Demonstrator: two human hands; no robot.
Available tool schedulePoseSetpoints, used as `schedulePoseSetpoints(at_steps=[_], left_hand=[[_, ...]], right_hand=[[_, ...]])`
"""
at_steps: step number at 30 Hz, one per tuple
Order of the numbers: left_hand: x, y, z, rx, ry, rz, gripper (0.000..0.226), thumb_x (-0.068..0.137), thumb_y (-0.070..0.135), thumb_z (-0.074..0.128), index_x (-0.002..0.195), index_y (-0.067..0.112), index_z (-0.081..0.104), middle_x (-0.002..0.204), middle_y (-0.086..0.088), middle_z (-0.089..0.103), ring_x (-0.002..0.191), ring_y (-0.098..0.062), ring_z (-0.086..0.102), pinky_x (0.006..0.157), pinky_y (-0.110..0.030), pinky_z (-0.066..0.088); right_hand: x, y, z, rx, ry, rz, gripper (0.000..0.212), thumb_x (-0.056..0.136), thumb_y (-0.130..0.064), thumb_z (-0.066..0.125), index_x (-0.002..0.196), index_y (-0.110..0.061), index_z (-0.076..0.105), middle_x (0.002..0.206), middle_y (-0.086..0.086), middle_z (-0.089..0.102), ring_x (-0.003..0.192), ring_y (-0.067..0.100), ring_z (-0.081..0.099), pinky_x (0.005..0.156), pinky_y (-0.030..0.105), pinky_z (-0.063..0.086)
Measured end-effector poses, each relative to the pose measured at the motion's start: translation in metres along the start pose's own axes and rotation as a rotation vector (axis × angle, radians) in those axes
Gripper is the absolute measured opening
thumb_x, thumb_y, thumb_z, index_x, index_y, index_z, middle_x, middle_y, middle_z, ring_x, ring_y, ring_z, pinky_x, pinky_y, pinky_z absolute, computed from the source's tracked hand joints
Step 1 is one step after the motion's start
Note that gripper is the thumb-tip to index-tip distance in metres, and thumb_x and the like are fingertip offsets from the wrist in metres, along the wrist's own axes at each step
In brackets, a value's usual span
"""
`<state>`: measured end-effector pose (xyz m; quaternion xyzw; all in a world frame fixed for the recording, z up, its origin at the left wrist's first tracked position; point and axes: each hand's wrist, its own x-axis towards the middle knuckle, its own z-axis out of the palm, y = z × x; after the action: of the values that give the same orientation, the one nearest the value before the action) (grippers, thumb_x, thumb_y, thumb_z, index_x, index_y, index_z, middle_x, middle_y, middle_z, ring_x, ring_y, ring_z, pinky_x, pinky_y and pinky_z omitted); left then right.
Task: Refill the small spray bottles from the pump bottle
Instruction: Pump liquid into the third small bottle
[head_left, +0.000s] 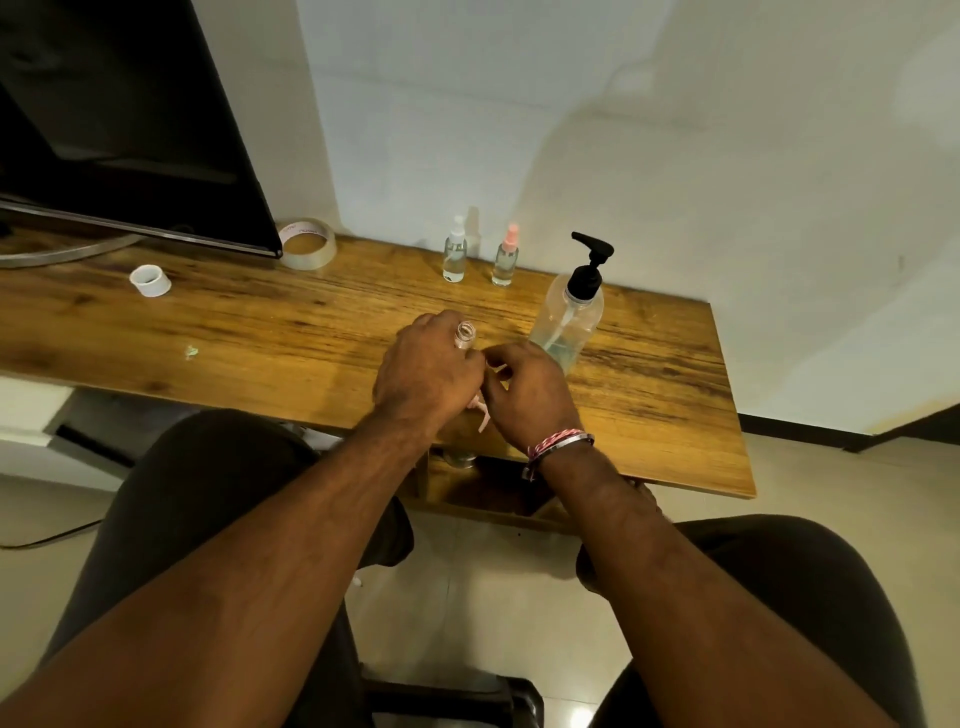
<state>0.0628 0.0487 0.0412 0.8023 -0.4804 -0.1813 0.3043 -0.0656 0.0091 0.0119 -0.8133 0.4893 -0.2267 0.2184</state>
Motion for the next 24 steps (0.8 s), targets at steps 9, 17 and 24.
schedulePoseSetpoints(at_steps=[9, 17, 24], left_hand=[[-0.002, 0.033, 0.002, -0.220, 0.037, 0.149, 0.034, 0.094, 0.037, 0.069, 0.128, 0.032, 0.067, 0.099, 0.015, 0.055, 0.089, -0.007, 0.060, 0.078, -0.041, 0.060], [0.018, 0.074, 0.016, -0.328, 0.051, 0.214, 0.036, 0.091, 0.032, 0.069, 0.127, 0.036, 0.067, 0.111, 0.010, 0.059, 0.099, -0.012, 0.062, 0.084, -0.042, 0.060], [0.031, 0.092, 0.034, -0.328, 0.052, 0.177, 0.030, 0.096, 0.038, 0.072, 0.126, 0.033, 0.067, 0.117, 0.009, 0.059, 0.105, -0.015, 0.062, 0.083, -0.040, 0.060]], right_hand=[[0.001, -0.017, -0.070, 0.185, 0.343, 0.081, 0.017, 0.093, -0.022, 0.068, 0.103, -0.015, 0.080, 0.098, -0.003, 0.073, 0.080, 0.002, 0.062, 0.068, 0.000, 0.039], [0.021, -0.007, -0.101, 0.314, 0.556, 0.147, 0.012, 0.092, -0.026, 0.070, 0.097, -0.019, 0.078, 0.090, -0.009, 0.073, 0.083, 0.000, 0.067, 0.071, 0.013, 0.053], [0.041, 0.009, -0.097, 0.382, 0.643, 0.198, 0.025, 0.093, -0.046, 0.066, 0.092, -0.022, 0.069, 0.090, -0.010, 0.067, 0.085, 0.006, 0.065, 0.070, 0.025, 0.056]])
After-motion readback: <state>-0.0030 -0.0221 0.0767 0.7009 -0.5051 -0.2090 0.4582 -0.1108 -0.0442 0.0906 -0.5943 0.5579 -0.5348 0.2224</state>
